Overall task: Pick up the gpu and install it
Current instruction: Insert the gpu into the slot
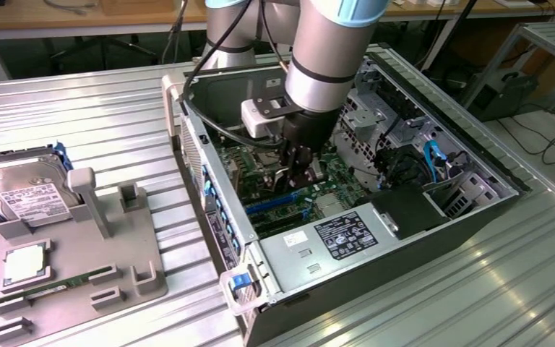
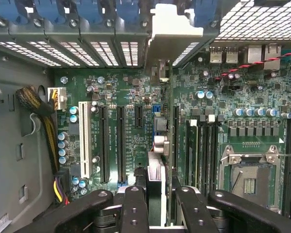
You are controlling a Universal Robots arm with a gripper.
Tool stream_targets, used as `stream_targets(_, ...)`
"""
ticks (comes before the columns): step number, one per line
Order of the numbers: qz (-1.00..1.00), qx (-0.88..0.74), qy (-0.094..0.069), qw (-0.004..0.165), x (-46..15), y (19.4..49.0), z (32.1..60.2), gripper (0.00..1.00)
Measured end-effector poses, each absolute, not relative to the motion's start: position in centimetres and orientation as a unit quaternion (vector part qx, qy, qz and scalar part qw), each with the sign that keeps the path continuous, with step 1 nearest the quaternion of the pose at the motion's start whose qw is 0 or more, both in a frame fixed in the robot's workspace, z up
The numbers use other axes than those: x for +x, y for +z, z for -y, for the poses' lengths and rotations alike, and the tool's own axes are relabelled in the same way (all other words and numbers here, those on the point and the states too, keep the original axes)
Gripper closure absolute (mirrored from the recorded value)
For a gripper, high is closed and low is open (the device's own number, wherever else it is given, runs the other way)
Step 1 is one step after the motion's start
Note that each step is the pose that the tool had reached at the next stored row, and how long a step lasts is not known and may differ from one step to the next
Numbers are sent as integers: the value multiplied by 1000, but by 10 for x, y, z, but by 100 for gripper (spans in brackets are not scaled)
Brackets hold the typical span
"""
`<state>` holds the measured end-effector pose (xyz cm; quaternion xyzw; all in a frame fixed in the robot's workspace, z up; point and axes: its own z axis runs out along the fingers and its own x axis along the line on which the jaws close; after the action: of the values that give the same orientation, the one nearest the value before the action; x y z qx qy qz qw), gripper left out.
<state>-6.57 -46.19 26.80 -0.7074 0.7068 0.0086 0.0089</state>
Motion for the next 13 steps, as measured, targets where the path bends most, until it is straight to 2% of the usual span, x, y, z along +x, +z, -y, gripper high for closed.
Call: stream_targets(13, -707, -707, 9, 9, -69, 257, 463, 73)
